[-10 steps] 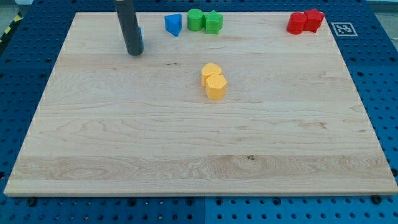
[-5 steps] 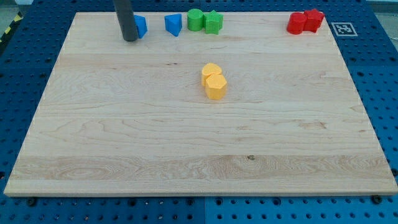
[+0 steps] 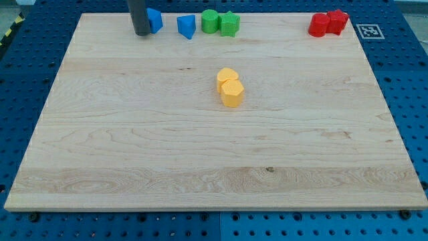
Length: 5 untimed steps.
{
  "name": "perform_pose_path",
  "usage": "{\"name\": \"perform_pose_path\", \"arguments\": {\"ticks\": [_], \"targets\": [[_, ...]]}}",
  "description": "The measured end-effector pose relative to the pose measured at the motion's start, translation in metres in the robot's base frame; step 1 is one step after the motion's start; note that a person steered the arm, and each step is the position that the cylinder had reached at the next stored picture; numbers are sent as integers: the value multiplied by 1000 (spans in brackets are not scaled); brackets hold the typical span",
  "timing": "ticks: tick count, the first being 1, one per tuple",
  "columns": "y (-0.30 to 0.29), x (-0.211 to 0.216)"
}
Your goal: Move the cube to the left of the triangle
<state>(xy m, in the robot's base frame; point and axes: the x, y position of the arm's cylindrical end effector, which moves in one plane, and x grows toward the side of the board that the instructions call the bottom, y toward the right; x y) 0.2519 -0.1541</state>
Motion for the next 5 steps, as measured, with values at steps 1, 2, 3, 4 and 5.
{"name": "perform_pose_path", "arguments": {"ticks": [1, 2, 3, 4, 5], "targets": [[-3, 1], [-38, 3], [-66, -24], [-66, -47], [-63, -47]]}}
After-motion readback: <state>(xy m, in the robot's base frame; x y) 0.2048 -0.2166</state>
